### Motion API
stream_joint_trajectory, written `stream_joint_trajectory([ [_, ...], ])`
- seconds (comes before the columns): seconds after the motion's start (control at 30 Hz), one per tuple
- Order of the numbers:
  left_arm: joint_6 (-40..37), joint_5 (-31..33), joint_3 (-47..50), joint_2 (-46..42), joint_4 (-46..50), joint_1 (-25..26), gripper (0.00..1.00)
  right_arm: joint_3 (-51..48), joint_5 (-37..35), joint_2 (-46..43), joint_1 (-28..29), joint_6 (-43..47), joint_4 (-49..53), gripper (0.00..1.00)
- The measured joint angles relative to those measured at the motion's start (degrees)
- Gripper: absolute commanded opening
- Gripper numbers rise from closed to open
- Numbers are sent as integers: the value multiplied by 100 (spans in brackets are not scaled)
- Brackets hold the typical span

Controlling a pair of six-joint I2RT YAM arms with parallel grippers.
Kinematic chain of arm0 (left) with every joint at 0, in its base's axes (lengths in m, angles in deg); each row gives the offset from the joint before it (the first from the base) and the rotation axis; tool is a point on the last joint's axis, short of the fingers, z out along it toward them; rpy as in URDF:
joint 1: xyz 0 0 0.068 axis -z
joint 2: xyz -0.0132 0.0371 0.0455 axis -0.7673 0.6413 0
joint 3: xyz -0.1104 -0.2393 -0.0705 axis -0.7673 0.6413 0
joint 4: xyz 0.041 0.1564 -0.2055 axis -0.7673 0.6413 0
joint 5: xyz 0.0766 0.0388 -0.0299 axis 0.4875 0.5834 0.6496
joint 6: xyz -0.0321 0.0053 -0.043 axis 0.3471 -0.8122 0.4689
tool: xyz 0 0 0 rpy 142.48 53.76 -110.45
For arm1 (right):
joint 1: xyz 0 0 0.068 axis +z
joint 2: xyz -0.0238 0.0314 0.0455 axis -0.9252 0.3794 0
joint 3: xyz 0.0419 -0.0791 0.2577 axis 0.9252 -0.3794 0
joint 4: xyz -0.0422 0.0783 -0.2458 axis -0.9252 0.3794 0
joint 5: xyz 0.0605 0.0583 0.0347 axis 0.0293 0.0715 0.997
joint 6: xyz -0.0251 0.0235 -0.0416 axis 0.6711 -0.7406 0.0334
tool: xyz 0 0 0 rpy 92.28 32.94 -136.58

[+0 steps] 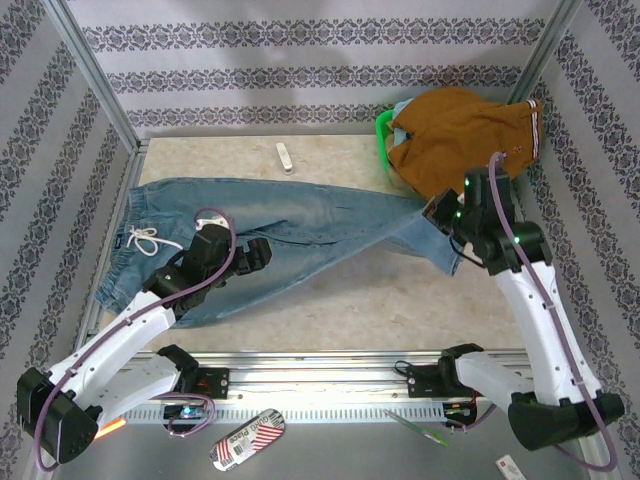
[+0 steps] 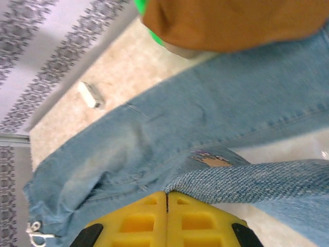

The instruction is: Fold and stack the trousers

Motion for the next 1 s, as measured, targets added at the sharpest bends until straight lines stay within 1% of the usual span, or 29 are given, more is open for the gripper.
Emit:
stream_joint_trajectory([
  [0.17,-63,-22,-160,125,87,-131,96,1279,11,975,-2,413,-11,0],
  [0.23,-85,-26,-184,153,103,-219,96,1672,9,1231,-2,544,-2,0],
  [0.33,-111,-24,-186,155,160,-358,96,1788,4,1161,-4,688,37,0],
  [0.4,-109,-26,-177,144,162,-422,96,1484,-15,796,-4,737,33,0],
  [0.43,-109,-44,-160,122,160,-450,96,1126,-39,450,-11,737,35,0],
  [0.53,-107,-114,4,22,157,-511,96,-153,-151,-688,-76,710,243,0],
  [0.63,-107,-175,175,0,170,-540,96,-1447,-295,-1744,-463,640,769,0],
  [0.67,-107,-179,227,-4,181,-546,96,-1794,-317,-2002,-638,590,929,22],
  [0.7,-107,-186,282,-20,186,-546,96,-2138,-321,-2238,-807,540,1106,50],
  [0.77,-107,-197,365,-83,238,-546,97,-2524,-385,-2446,-1023,463,1425,52],
  [0.8,-107,-195,393,-133,302,-555,100,-2638,-409,-2472,-1088,452,1556,54],
  [0.83,-101,-192,407,-175,348,-573,100,-2704,-431,-2474,-1130,433,1646,55],
  [0.9,-59,-168,435,-275,437,-632,100,-2704,-452,-2455,-1180,428,1694,57],
  [1.0,24,-164,533,-332,448,-765,100,-2544,-387,-2326,-1156,424,1539,56],
])
